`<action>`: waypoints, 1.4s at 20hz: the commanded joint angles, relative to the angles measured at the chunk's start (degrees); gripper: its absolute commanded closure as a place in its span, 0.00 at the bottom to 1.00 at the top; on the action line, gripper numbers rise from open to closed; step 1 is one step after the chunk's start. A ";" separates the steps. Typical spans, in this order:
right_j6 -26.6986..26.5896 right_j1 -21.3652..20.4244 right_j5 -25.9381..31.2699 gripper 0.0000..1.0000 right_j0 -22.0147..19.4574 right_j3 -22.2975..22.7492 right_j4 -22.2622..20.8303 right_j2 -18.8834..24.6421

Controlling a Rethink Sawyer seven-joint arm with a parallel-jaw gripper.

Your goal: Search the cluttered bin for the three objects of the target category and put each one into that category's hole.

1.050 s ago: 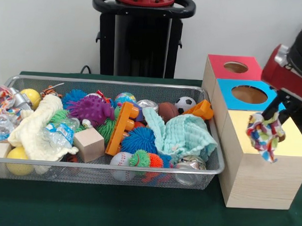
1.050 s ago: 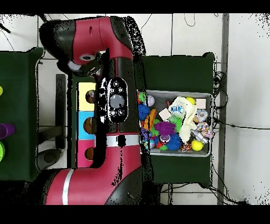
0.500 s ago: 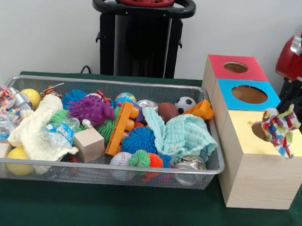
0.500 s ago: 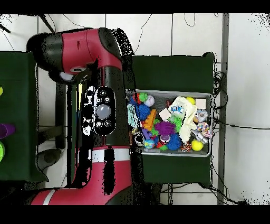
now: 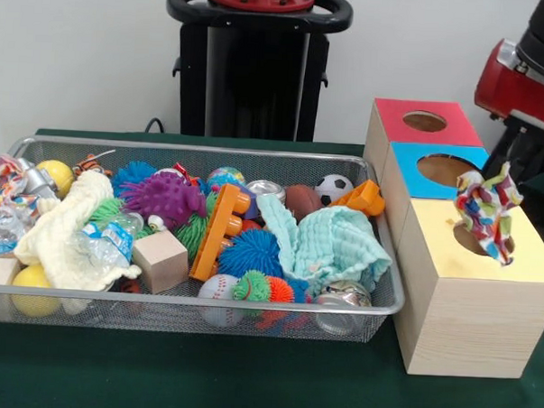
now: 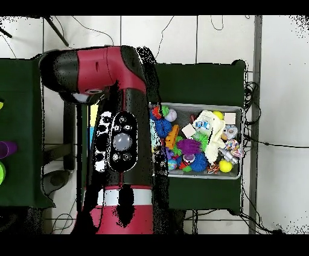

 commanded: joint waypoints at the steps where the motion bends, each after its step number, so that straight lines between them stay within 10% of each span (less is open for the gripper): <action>1: 10.53 -3.66 -7.61 1.00 0.58 18.33 1.01 0.31; 28: 3.92 -3.71 -21.39 1.00 3.14 27.01 0.50 1.82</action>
